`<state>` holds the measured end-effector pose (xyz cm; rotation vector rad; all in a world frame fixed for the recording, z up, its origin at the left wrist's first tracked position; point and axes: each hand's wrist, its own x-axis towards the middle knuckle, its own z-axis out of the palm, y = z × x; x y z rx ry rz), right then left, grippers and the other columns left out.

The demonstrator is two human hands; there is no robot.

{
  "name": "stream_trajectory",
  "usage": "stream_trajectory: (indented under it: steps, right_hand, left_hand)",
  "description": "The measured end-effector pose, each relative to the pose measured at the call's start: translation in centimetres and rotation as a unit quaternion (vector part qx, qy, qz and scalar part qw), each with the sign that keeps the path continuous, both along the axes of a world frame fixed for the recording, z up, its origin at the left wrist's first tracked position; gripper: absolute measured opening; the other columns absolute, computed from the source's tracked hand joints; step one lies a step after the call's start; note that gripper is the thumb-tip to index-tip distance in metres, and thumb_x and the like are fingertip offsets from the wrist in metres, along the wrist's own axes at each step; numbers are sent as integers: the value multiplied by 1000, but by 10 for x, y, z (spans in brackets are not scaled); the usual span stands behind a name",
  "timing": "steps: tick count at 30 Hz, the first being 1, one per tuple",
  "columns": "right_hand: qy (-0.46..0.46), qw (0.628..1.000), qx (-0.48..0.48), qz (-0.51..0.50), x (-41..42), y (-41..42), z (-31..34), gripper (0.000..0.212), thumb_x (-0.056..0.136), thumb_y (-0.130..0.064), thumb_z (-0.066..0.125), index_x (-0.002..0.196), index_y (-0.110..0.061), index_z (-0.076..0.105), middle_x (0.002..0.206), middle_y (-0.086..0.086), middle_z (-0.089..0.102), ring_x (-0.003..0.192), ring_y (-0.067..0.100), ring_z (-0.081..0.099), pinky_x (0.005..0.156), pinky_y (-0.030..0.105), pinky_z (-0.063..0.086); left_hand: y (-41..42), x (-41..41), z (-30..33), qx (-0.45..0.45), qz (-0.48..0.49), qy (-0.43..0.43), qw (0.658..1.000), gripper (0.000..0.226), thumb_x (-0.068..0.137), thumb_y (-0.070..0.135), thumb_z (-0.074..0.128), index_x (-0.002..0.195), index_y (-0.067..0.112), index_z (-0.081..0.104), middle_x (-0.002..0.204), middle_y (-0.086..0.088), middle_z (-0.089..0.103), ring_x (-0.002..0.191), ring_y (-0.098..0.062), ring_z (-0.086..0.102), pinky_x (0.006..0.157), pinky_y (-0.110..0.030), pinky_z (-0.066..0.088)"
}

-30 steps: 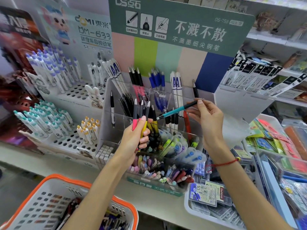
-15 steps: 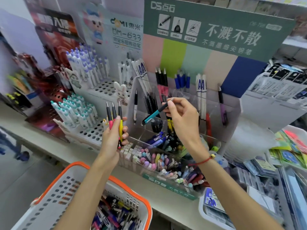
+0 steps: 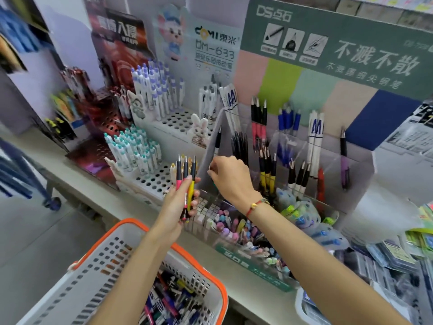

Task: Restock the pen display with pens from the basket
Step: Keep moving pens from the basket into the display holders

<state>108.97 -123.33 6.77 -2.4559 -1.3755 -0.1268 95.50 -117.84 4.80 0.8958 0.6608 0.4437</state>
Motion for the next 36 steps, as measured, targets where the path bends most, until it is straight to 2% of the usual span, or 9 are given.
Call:
stream_trajectory:
  steps: [6, 11, 15, 19, 23, 25, 28, 31, 36]
  right_hand:
    - [-52, 996, -64, -18, -1, 12, -7, 15, 97, -13, 52, 100, -7, 66, 99, 11, 67, 93, 34, 65, 65, 36, 42]
    - [-23, 999, -27, -19, 3, 8, 4, 22, 96, -30, 58, 97, -8, 61, 90, 9, 67, 84, 31, 64, 64, 33, 40]
    - [161, 977, 134, -38, -11, -11, 16, 36, 97, -45, 52, 95, -15, 70, 70, -2, 65, 65, 14, 60, 56, 26, 40]
    - [315, 936, 151, -37, -14, -40, 21, 28, 96, -37, 58, 90, -17, 76, 63, -14, 64, 58, -7, 56, 56, 11, 40]
    - [349, 888, 288, -82, -1, -75, 31, 23, 101, -25, 51, 85, -17, 66, 64, -6, 60, 53, 3, 54, 51, 17, 42]
    - [300, 862, 389, -123, 8, -92, 39, 23, 102, -22, 47, 87, -21, 63, 71, -3, 62, 59, 7, 58, 53, 21, 48]
    - [169, 849, 468, -180, 30, -114, 44, 20, 103, -22, 45, 93, -21, 62, 75, -8, 64, 66, 10, 64, 63, 28, 55]
    - [82, 881, 427, -185, 44, -124, 40, 22, 103, -24, 47, 101, -11, 65, 82, 3, 67, 71, 18, 64, 66, 31, 52]
    - [1, 939, 310, -147, 47, -117, 37, 22, 96, -24, 61, 112, -11, 67, 91, 1, 72, 77, 15, 67, 69, 31, 54]
  left_hand:
    - [1, 0, 1, -76, -11, -42, 996, 27, 99, 11, 33, 106, 5, 58, 59, 3, 50, 41, -4, 42, 33, -14, 30]
    - [1, -2, 1, -66, -6, -43, 997, 25, 100, 12, 37, 107, 7, 61, 65, 1, 55, 48, -4, 47, 36, -15, 36]
    - [-1, -2, 2, -22, -21, -12, 999, 23, 98, 15, 44, 107, 10, 64, 70, 1, 63, 54, -5, 53, 40, -15, 41]
    - [-15, 6, 9, 34, -99, 14, 994, 24, 99, 15, 44, 109, 9, 65, 76, 1, 71, 59, -8, 62, 44, -16, 46]
    - [-26, 23, 15, 21, -141, -2, 990, 29, 101, 11, 41, 112, 7, 67, 103, -10, 74, 91, -18, 73, 77, -29, 60]
    - [-30, 30, 16, 9, -143, -5, 990, 30, 101, 10, 39, 115, 8, 65, 104, -7, 75, 91, -16, 73, 77, -29, 59]
    - [-38, 38, 15, 8, -138, -2, 990, 29, 100, 9, 41, 119, 11, 63, 75, 4, 67, 54, -5, 59, 41, -15, 43]
    - [-44, 45, 12, -45, -149, -35, 987, 31, 99, 8, 36, 121, 10, 59, 60, 6, 39, 40, -2, 31, 33, -14, 18]
    - [-52, 50, 16, -95, -153, -60, 982, 28, 95, 13, 30, 111, 6, 52, 61, 3, 34, 40, -4, 25, 35, -16, 13]
